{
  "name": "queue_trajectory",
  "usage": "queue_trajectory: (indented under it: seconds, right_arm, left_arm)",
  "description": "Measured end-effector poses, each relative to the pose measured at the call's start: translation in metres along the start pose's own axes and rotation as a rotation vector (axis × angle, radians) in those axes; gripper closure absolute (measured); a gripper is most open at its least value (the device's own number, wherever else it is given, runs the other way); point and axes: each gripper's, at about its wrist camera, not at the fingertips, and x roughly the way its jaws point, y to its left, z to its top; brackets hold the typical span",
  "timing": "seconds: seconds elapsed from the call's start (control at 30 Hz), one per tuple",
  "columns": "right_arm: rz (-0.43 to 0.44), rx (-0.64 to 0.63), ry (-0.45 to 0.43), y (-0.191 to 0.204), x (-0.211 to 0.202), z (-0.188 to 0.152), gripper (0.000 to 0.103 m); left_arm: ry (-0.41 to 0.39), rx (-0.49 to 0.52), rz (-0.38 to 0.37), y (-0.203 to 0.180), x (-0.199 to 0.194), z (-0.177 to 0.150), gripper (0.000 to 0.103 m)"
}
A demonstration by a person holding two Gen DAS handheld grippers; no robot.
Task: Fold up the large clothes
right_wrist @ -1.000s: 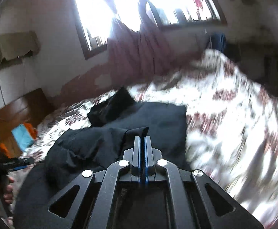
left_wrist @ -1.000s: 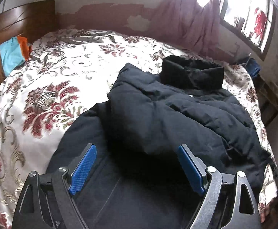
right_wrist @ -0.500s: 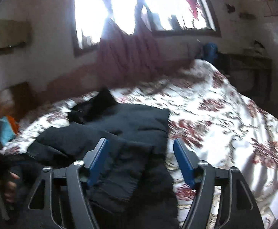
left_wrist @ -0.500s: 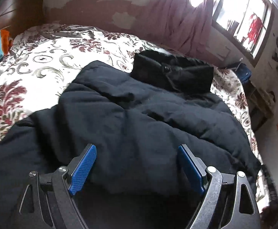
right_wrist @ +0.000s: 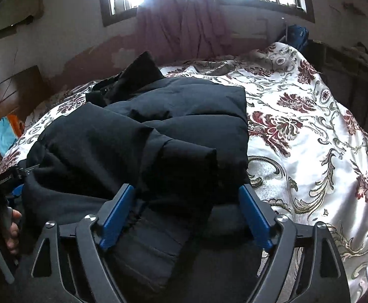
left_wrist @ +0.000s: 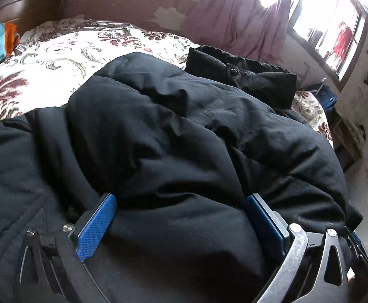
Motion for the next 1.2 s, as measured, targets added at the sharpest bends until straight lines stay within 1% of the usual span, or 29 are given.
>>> queue_trajectory:
  seconds: [0.03, 0.07, 0.13, 0.2, 0.23, 0.3, 0.37, 0.43, 0.5, 0.53, 0.57, 0.6, 0.67, 0.7, 0.8, 0.87, 0.9, 1.03, 1.2]
  right_arm:
    - [-0.004, 0.012, 0.004, -0.002, 0.001, 0.0, 0.01]
    - [-0.007, 0.03, 0.012, -0.005, 0.004, -0.001, 0.002]
    - [0.051, 0.106, 0.048, -0.018, 0.011, -0.003, 0.002]
    - [0.113, 0.177, 0.061, -0.032, 0.017, -0.005, 0.002]
    - [0.138, 0.21, 0.068, -0.037, 0.018, -0.007, 0.002]
    - [0.16, 0.251, 0.07, -0.044, 0.016, -0.009, 0.002]
    - [0.145, 0.273, 0.063, -0.047, 0.011, -0.009, 0.002]
    - [0.083, 0.258, 0.04, -0.047, 0.002, -0.01, 0.002]
    - [0.002, 0.228, 0.03, -0.048, -0.006, -0.009, 0.002]
    - [-0.048, 0.212, 0.027, -0.048, -0.011, -0.009, 0.002]
    - [-0.071, 0.206, 0.017, -0.049, -0.017, -0.009, 0.002]
    - [-0.071, 0.207, 0.006, -0.051, -0.023, -0.009, 0.002]
    - [-0.066, 0.207, -0.017, -0.053, -0.034, -0.007, 0.002]
    - [-0.061, 0.198, -0.037, -0.053, -0.043, -0.007, 0.002]
    - [-0.039, 0.133, -0.118, -0.042, -0.072, -0.009, 0.002]
    - [-0.014, 0.1, -0.16, -0.035, -0.085, -0.01, 0.002]
    - [0.0, 0.081, -0.186, -0.03, -0.098, -0.014, 0.002]
    - [0.029, 0.059, -0.239, -0.014, -0.129, -0.035, 0.002]
    - [0.035, 0.005, -0.234, 0.003, -0.163, -0.061, 0.002]
  left_arm:
    - [-0.01, -0.011, -0.011, 0.002, -0.001, -0.001, 0.0]
    - [-0.018, -0.024, -0.022, 0.005, -0.001, -0.003, 0.0]
    - [-0.025, -0.054, -0.051, 0.012, -0.002, -0.004, 0.0]
    - [-0.026, -0.072, -0.067, 0.016, -0.002, -0.004, 0.0]
    - [-0.025, -0.073, -0.068, 0.016, -0.001, -0.003, 0.0]
    - [-0.015, -0.068, -0.054, 0.013, 0.0, -0.002, 0.0]
    - [0.029, -0.086, -0.025, 0.01, 0.001, 0.003, 0.0]
    - [0.072, -0.133, 0.004, 0.011, -0.003, 0.006, 0.0]
    - [0.134, -0.196, 0.033, 0.014, -0.008, 0.007, 0.0]
    - [0.179, -0.255, 0.045, 0.018, -0.012, 0.005, 0.0]
    - [0.208, -0.313, 0.049, 0.023, -0.018, 0.002, 0.0]
    - [0.226, -0.365, 0.052, 0.028, -0.026, -0.001, 0.0]
    - [0.234, -0.424, 0.057, 0.034, -0.041, -0.007, 0.0]
    - [0.236, -0.432, 0.057, 0.035, -0.05, -0.01, 0.0]
    - [0.24, -0.399, 0.087, 0.035, -0.077, -0.013, 0.0]
    - [0.237, -0.352, 0.11, 0.033, -0.098, -0.015, 0.0]
    - [0.233, -0.324, 0.114, 0.031, -0.111, -0.017, 0.0]
    - [0.243, -0.228, 0.079, 0.031, -0.15, -0.019, 0.0]
    - [0.217, -0.148, 0.025, 0.033, -0.199, -0.012, 0.0]
